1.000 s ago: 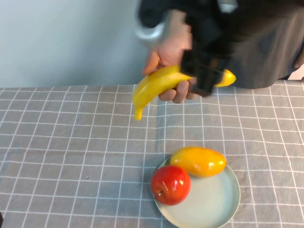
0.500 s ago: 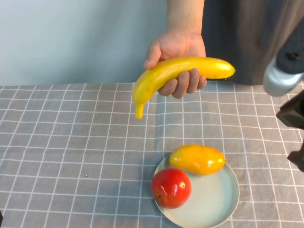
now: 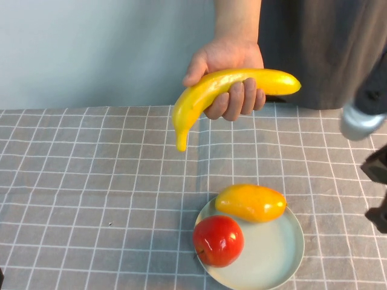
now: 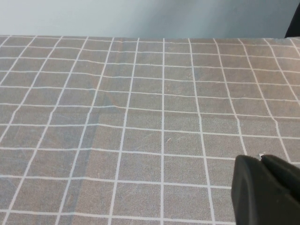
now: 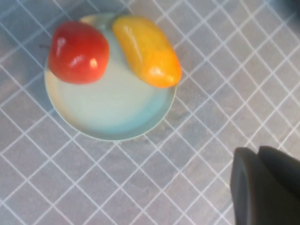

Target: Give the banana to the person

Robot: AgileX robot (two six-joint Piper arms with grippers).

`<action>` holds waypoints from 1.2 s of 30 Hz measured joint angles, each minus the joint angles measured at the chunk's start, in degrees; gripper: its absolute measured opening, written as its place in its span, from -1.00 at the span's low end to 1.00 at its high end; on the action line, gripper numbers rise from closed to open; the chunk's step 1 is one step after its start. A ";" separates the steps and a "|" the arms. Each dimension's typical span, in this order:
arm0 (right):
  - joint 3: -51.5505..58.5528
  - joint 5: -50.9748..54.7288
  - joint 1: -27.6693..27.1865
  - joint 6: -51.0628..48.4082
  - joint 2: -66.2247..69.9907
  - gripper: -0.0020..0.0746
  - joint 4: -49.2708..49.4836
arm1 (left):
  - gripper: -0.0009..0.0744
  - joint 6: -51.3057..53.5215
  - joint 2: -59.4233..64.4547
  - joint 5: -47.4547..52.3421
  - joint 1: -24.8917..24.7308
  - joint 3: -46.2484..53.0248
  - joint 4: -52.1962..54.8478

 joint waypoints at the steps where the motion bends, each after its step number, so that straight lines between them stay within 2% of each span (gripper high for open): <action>1: 2.44 -2.23 -1.47 0.02 -1.23 -0.97 0.67 | -0.98 0.00 0.00 0.00 0.00 0.00 0.00; 6: 19.96 -21.92 -14.20 -2.77 -11.55 -0.97 6.09 | -0.98 0.00 0.00 0.00 0.00 0.00 0.00; 11: 44.53 -49.34 -30.82 -4.85 -24.59 -0.97 8.98 | -0.98 0.00 0.00 0.00 0.00 0.00 0.00; 14: 56.37 -62.04 -38.05 -5.34 -32.85 -0.97 9.36 | -0.98 0.00 0.00 0.00 0.00 0.00 0.00; 17: 65.37 -69.60 -42.85 -5.34 -41.92 -0.97 9.48 | -0.98 0.00 0.00 0.00 0.00 0.00 0.00; 20: 71.23 -71.97 -45.93 -4.65 -50.11 -0.97 9.60 | -0.98 0.00 0.00 0.00 0.00 0.00 0.00; 26: 72.42 -65.19 -48.45 -2.16 -62.52 -0.97 10.67 | -0.98 0.00 0.00 0.00 0.00 0.00 0.00; 36: 72.52 -49.16 -48.45 -1.30 -63.26 -0.97 12.00 | -0.98 0.00 0.00 0.00 0.00 0.00 0.00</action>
